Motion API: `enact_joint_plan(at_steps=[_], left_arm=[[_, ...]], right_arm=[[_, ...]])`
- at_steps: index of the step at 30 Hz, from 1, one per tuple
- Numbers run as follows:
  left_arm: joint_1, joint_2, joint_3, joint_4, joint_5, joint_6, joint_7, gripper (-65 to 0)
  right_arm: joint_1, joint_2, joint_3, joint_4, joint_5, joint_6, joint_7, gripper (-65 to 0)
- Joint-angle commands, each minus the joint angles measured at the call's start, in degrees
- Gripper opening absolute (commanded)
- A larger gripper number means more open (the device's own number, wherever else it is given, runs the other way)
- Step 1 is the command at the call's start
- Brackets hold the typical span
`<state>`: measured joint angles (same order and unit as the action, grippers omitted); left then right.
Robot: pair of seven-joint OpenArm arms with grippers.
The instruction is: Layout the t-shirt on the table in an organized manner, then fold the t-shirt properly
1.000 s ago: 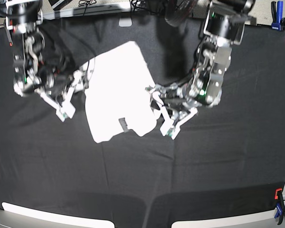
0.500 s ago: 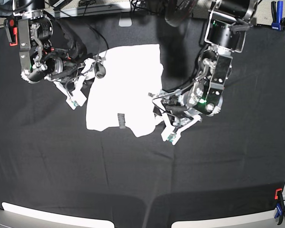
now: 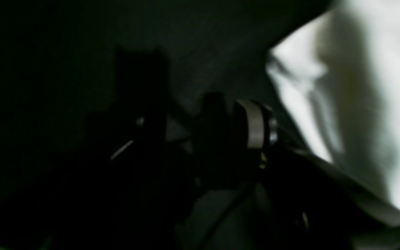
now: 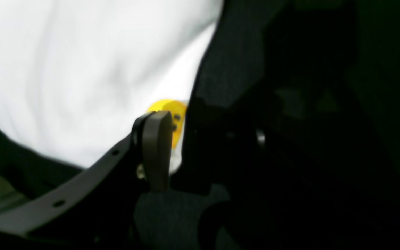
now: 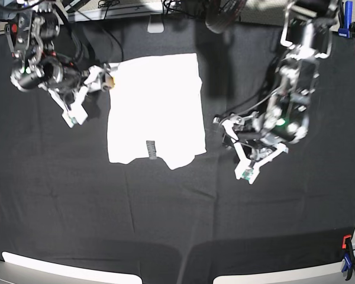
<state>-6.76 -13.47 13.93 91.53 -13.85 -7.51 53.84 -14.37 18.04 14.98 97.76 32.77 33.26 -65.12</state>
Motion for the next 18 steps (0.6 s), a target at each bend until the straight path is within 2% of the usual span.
enact_joint_plan(at_steps=[1, 6, 12, 18], left_arm=[[0.72, -1.25, -0.13, 3.21, -0.79, 0.55, -1.36, -36.2], [9.51, -6.97, -0.31, 15.39, -0.63, 5.03, -1.68, -36.2], [21.31, -8.37, -5.18, 24.96, -0.17, 4.98, -1.75, -36.2], [35.6, -9.55, -17.05, 26.14, -0.96, 4.22, -1.7, -36.2]], right_arm=[[-0.11, 0.68, 0.98, 1.88, 0.61, 0.68, 0.35, -36.4], [-4.11, 0.68, 4.11, 7.1, 0.61, 0.87, 0.35, -36.4], [-10.38, 0.66, 7.32, 14.43, 0.61, 1.46, 0.35, -36.4], [-18.29, 0.66, 9.42, 15.5, 0.63, 2.08, 0.37, -36.4]])
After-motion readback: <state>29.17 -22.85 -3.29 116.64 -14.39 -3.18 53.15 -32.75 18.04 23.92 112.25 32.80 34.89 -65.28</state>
